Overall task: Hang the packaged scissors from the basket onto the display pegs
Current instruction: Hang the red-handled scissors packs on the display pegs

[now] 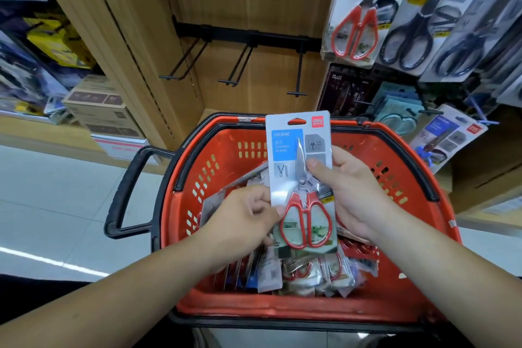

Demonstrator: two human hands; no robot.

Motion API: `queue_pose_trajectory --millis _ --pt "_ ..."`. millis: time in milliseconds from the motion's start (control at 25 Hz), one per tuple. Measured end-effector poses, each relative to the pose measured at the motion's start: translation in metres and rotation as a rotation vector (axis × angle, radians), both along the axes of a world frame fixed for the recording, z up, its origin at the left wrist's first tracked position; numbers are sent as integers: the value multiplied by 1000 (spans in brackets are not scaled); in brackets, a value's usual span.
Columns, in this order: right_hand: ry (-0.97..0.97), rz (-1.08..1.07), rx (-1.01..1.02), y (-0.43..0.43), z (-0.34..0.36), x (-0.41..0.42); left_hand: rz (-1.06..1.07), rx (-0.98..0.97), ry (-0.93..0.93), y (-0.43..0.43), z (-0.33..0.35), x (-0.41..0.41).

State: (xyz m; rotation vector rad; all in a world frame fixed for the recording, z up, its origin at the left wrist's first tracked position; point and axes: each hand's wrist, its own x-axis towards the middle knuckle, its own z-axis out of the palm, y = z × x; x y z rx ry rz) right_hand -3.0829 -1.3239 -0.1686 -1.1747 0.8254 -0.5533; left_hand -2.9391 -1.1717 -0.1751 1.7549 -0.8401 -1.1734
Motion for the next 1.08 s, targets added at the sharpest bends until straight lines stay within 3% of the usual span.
queue_pose_trajectory --millis 80,200,240,320,400,680,840,1080 --pt "32 -5 -41 -2 -3 0 -32 -3 -113 -4 0 11" --pt "36 -15 -64 -3 -3 0 -106 75 -700 -6 5 39" --pt "37 -18 -61 -3 -3 -1 -145 176 -808 -5 7 47" --pt "31 -18 -36 -4 -3 0 -185 412 -725 0 6 55" --pt "33 -28 -14 -5 -2 0 -212 524 -645 4 -1 53" --pt "1 -25 52 0 4 -1 -324 520 -958 9 -21 55" --pt "-9 -34 43 -2 2 0 -230 362 -1062 5 -7 58" --pt "54 -123 -9 -5 3 2 146 -297 -1081 -1 36 42"
